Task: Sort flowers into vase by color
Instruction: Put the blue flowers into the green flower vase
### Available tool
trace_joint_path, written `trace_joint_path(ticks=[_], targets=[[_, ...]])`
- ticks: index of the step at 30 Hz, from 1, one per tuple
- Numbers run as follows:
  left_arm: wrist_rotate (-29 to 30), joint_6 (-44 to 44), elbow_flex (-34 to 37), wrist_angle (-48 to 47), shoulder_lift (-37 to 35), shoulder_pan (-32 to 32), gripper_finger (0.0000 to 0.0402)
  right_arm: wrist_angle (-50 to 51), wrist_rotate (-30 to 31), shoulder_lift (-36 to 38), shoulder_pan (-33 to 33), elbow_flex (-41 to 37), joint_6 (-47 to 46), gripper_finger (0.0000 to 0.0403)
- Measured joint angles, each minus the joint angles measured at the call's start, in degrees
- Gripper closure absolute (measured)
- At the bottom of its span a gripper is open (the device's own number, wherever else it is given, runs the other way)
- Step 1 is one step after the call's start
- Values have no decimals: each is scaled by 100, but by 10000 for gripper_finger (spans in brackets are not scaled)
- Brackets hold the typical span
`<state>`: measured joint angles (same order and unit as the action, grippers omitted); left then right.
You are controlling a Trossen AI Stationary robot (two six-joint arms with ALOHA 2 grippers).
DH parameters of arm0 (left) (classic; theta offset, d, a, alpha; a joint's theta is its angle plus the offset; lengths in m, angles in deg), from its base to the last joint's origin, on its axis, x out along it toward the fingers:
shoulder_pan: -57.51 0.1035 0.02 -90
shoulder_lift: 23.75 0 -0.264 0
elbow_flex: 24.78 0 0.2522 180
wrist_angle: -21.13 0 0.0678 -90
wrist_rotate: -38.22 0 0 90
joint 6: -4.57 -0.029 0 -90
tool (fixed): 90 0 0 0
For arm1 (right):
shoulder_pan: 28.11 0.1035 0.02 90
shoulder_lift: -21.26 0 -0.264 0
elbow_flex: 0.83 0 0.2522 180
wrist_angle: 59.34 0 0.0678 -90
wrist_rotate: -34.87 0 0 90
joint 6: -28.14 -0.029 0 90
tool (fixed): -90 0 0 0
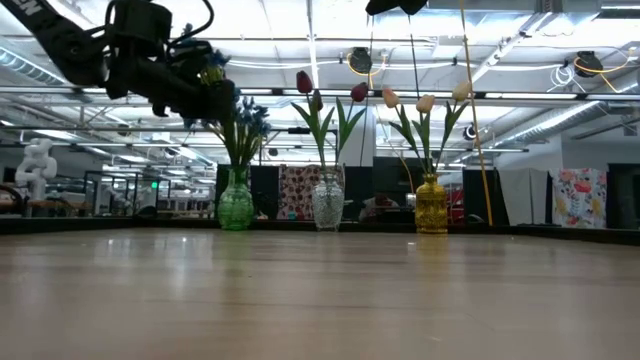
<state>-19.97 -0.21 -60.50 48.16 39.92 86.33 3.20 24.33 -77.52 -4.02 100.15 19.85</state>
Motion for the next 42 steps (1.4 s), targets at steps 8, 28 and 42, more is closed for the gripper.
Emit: trace_joint_path(ticks=[8, 28, 42], targets=[[130, 333, -410, -1106, -203, -79, 373, 2, -2, 0, 1, 0, 0, 181], [170, 602, -977, -2315, -213, -51, 373, -2, -2, 0, 3, 0, 0, 181], [314, 615, -977, -2289, -211, -57, 360, -4, -4, 0, 1, 0, -2, 181]])
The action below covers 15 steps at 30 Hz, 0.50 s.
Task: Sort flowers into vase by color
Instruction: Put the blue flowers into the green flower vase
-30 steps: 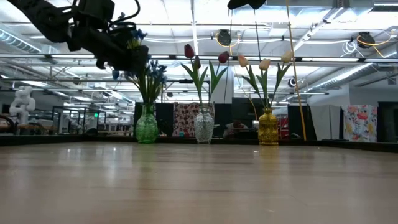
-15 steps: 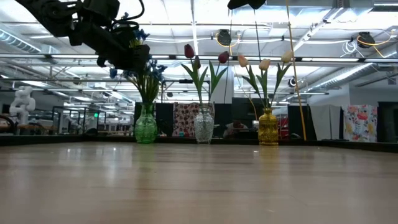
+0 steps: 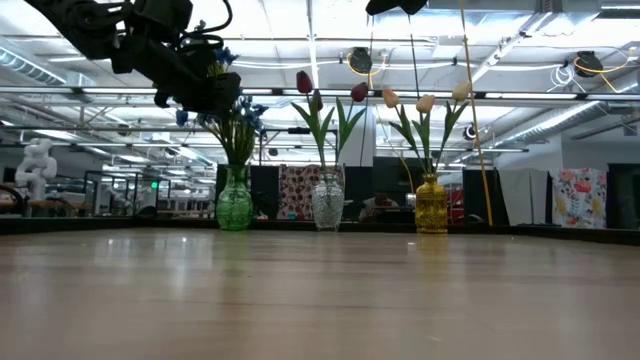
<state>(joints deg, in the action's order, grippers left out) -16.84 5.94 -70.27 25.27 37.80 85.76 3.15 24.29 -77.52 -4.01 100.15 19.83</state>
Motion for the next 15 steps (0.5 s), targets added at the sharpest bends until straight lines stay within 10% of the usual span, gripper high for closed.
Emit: trace_joint_path(ticks=[15], targets=[[6, -37, -226, -126, 7, -22, 327, -2, 0, 0, 2, 0, 0, 181]])
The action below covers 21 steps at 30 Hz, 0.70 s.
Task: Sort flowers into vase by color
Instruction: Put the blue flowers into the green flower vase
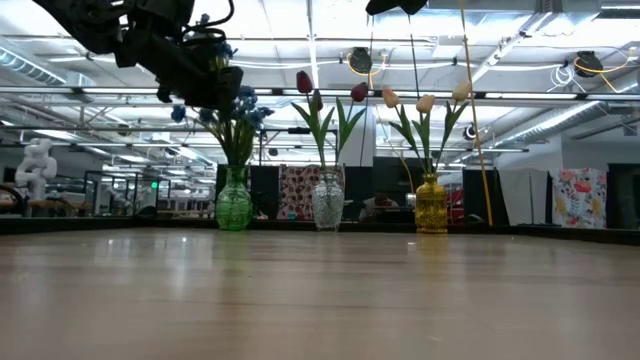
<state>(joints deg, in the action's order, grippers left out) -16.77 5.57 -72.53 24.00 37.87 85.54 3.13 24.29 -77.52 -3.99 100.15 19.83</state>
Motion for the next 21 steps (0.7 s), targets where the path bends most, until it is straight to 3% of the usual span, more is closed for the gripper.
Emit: trace_joint_path(ticks=[8, 15, 21], targets=[[133, -27, -47, -283, 0, 0, 328, 0, 0, 0, -1, 0, 0, 181], [55, 22, -51, -279, 4, 0, 359, 0, 0, 0, -1, 0, 0, 181], [39, 138, -53, -262, 28, 0, 346, -15, 0, 0, 1, 0, 0, 181]])
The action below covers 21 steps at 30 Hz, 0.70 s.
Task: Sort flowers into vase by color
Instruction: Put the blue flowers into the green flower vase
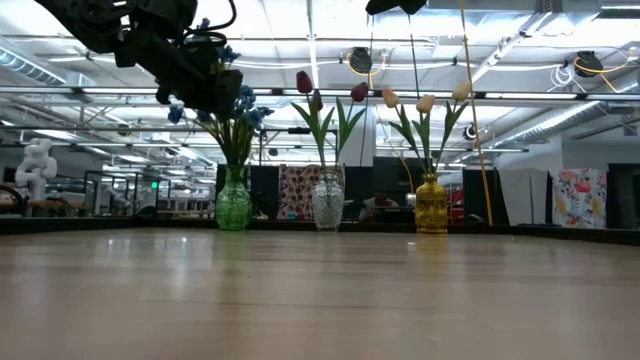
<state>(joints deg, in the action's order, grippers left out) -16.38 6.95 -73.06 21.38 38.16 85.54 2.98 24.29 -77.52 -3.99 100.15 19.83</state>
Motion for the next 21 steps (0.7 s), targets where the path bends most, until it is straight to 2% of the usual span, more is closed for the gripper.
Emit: trace_joint_path(ticks=[15, 21], targets=[[77, 34, 0, -55, 0, -1, 216, -2, 0, 0, -1, 0, 0, 181], [99, 36, 0, -504, -107, -166, 178, -2, 0, 0, 0, 0, 0, 181]])
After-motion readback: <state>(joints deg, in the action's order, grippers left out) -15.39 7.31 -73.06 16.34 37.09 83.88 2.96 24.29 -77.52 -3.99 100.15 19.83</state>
